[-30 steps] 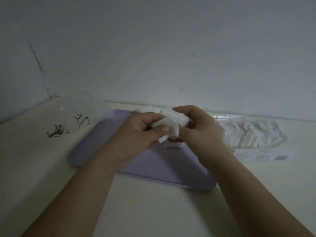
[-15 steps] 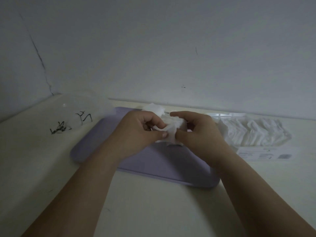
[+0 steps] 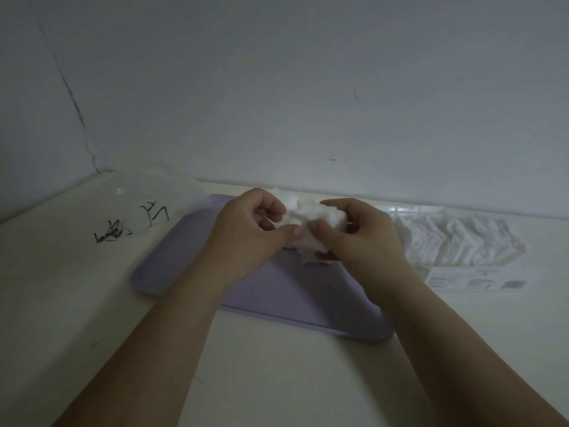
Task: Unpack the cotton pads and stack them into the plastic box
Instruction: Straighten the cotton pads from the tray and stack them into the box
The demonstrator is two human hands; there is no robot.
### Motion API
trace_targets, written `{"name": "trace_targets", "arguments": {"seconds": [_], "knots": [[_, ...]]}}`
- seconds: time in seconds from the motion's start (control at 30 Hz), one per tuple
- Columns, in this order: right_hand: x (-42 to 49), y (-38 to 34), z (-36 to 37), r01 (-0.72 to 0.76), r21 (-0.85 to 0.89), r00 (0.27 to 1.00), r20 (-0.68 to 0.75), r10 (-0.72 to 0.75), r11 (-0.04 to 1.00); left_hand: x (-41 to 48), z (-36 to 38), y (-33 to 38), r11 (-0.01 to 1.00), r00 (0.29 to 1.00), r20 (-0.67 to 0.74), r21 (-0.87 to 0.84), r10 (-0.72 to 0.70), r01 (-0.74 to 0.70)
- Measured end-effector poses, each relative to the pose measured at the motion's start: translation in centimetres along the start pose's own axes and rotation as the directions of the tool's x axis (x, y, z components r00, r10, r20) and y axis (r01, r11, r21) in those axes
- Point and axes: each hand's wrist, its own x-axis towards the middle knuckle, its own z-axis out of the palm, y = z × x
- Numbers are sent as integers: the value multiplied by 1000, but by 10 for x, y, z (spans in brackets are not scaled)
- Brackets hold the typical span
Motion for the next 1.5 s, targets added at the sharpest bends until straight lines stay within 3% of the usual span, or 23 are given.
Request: {"name": "trace_targets", "arguments": {"seconds": [0.07,0.13,0.23,0.3,0.57,0.8,0.93,1.03,1.13,1.2,1.27,1.33,1.5], "knots": [[2,1,0,-28,37,992,-120,32,999,2,-3,-8,981,1000,-10,192,19,-16],[2,2,-2,-19,32,981,-191,24,999,0,-3,-14,943,995,81,324,50,-74],[2,2,-4,-13,55,971,-236,25,998,-6,0,-15,895,964,262,420,39,-150],[3,4,-3,-19,69,971,-238,35,997,-6,-1,-13,876,952,307,461,-7,-142],[3,10,4,-92,170,992,-72,106,981,-1,2,-16,868,985,175,488,6,-92],[4,19,5,-88,84,993,-75,94,993,3,1,-21,815,986,161,576,-39,-62],[4,21,6,-71,80,994,-73,77,994,1,-2,-20,876,979,131,475,-159,79],[5,21,4,-64,93,994,-80,72,994,3,-7,-20,914,993,45,397,-108,81],[5,21,3,-61,118,994,-87,72,991,5,-13,-10,986,994,-20,128,-107,109],[5,20,3,-58,122,994,-83,68,991,4,-17,2,960,984,60,-214,-170,179],[5,19,3,-52,104,995,-77,60,993,1,-16,12,858,959,230,-446,-166,255],[4,18,4,-42,79,997,-67,48,996,-3,-11,18,812,944,307,-515,-125,275],[2,11,5,-19,92,999,-28,22,996,-7,-2,19,834,939,331,-488,-96,257]]}}
